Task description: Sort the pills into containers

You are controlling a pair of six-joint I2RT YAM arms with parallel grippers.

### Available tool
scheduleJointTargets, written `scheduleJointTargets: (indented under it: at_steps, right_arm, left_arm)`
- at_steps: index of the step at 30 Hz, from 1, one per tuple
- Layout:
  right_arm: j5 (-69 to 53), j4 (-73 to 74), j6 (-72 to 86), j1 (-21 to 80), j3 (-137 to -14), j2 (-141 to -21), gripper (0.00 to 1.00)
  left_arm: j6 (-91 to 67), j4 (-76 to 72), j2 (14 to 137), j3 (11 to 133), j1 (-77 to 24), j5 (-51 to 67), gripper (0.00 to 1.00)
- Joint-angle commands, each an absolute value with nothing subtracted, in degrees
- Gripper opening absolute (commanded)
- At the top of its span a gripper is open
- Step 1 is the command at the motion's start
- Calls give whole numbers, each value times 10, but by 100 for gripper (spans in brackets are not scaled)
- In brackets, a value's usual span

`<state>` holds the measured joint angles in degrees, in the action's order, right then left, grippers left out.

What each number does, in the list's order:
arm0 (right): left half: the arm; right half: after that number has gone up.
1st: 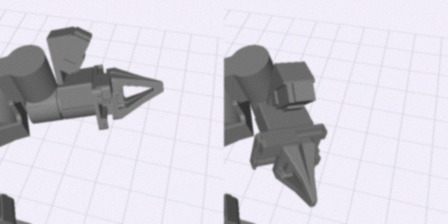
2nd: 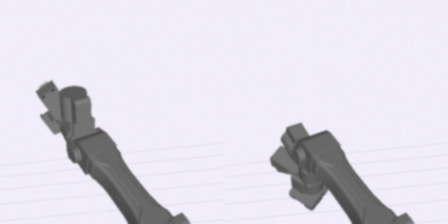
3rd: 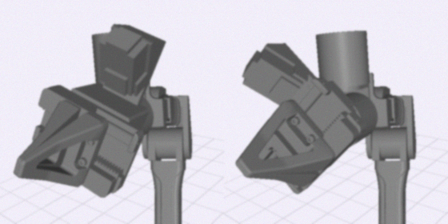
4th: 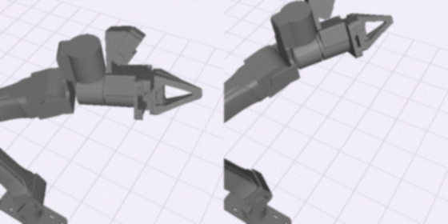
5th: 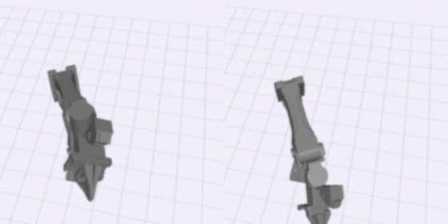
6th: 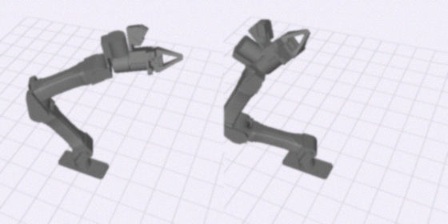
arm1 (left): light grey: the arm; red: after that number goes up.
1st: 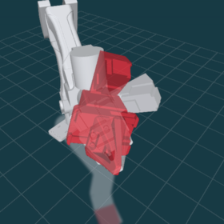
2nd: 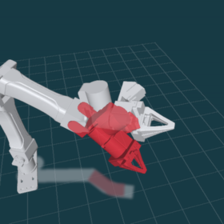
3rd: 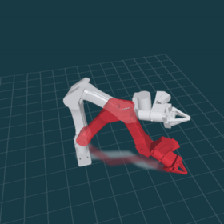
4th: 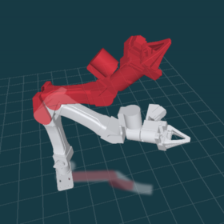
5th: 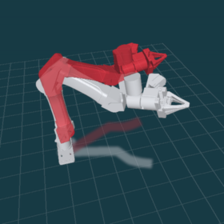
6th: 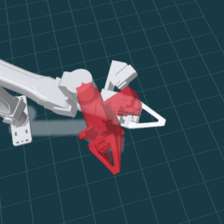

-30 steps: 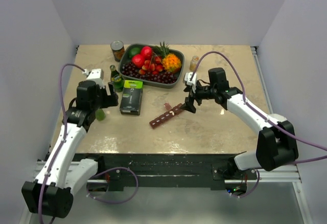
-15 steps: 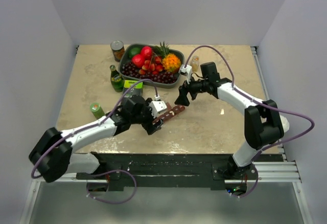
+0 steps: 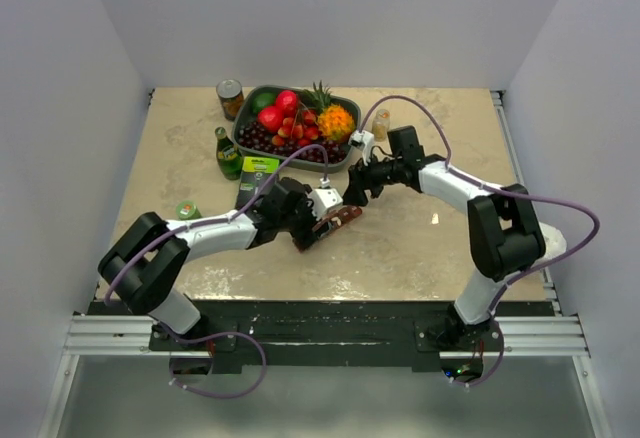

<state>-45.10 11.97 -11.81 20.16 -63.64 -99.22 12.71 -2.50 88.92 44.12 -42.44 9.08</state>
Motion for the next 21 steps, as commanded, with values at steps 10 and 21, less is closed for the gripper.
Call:
scheduleJointTargets:
  at_steps: [10,21]
  right_arm:
    - [-482,105,-45,198,-699,-1070,59]
    - [-497,114,-25,197,-722,-1130,67]
  left_arm:
    - [127,-40,941,467,-443,57,55]
    - [156,-28,940,462,-453,129,10]
